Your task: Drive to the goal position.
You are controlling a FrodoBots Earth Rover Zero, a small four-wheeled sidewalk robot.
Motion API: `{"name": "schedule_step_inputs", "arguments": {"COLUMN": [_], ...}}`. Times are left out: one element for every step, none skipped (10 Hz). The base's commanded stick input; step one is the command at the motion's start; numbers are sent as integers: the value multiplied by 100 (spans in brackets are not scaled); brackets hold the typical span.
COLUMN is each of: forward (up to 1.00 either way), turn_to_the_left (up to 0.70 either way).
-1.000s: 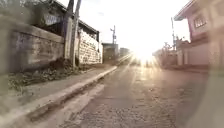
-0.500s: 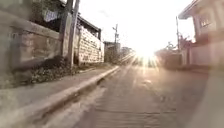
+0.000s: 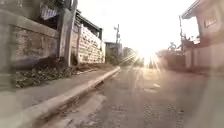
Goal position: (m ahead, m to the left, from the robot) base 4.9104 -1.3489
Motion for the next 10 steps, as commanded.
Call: {"name": "schedule_step_inputs", "arguments": {"forward": [100, 100, 100, 100, 100, 100, 100, 100, 100, 100], "turn_to_the_left": [-40, -40, -40, -40, -40, 0, 0, 0, 0, 0]}}
